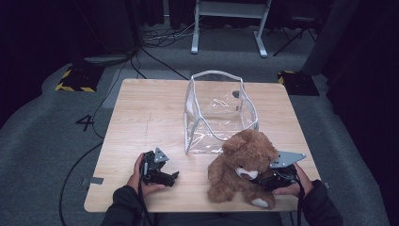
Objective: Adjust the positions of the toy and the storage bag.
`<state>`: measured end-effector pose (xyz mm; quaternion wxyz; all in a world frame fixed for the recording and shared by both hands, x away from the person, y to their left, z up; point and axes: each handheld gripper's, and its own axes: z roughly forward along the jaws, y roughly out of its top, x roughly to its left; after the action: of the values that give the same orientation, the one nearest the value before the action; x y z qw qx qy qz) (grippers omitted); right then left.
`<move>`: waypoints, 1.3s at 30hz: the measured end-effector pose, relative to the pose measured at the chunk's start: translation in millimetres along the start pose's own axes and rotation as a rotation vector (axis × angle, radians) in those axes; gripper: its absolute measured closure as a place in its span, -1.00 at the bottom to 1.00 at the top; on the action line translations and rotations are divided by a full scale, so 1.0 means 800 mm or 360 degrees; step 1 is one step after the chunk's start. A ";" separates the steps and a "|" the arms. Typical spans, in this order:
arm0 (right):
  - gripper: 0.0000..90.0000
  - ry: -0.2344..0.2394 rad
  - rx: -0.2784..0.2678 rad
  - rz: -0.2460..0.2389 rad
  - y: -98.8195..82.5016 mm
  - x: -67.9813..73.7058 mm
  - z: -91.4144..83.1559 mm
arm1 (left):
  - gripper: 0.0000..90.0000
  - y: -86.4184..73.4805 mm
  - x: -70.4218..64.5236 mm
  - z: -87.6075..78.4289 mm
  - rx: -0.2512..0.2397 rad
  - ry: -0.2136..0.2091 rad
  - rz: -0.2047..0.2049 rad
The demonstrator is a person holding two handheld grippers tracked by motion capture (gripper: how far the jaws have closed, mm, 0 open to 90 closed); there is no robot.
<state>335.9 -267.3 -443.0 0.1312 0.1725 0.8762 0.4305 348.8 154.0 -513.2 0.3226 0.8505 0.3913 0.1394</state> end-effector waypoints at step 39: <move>-0.22 -0.0051 -0.0132 0.0157 -0.043 -0.036 -0.059 | -0.99 0.000 0.000 0.000 -0.0002 -0.0001 0.0005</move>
<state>337.7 -332.5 -440.3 0.1307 0.2167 0.8459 0.4695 349.1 153.8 -513.2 0.3229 0.8510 0.3899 0.1399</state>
